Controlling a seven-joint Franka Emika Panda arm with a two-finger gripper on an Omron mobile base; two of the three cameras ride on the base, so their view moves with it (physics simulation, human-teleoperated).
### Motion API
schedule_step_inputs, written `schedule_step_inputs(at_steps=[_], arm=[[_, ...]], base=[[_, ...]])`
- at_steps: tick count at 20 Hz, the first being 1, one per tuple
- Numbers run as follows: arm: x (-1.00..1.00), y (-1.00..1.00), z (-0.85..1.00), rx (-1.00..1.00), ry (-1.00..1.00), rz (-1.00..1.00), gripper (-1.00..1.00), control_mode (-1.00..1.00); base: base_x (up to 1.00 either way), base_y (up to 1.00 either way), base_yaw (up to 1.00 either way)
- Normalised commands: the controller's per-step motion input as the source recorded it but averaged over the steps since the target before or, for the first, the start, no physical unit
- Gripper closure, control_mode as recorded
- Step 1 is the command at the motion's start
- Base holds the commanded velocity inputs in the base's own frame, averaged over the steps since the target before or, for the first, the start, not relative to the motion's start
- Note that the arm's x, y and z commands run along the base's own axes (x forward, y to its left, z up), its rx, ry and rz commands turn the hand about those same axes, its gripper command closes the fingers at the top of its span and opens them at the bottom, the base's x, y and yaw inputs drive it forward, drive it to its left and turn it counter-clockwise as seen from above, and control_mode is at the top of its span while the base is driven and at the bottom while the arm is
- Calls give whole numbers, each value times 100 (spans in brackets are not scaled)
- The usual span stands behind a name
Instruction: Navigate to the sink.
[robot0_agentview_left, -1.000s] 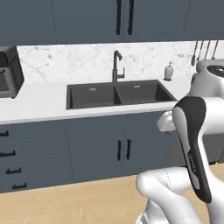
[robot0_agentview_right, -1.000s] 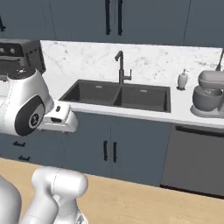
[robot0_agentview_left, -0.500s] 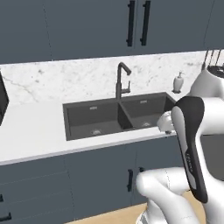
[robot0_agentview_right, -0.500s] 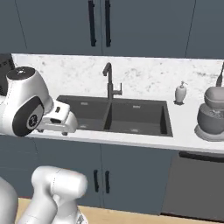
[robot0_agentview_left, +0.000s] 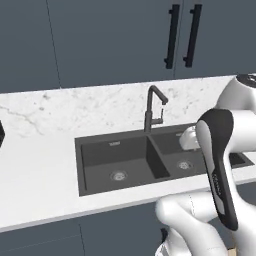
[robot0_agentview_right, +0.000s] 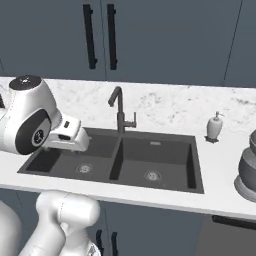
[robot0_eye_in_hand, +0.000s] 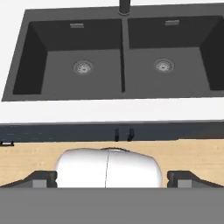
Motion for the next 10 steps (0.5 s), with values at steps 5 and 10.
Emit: schedule_step_inputs(at_steps=[5, 10], arm=[[0, 0, 0, 0, 0, 0, -100, 100], [0, 0, 0, 0, 0, 0, -100, 100]], base=[[43, -46, 13], [21, -39, 11]])
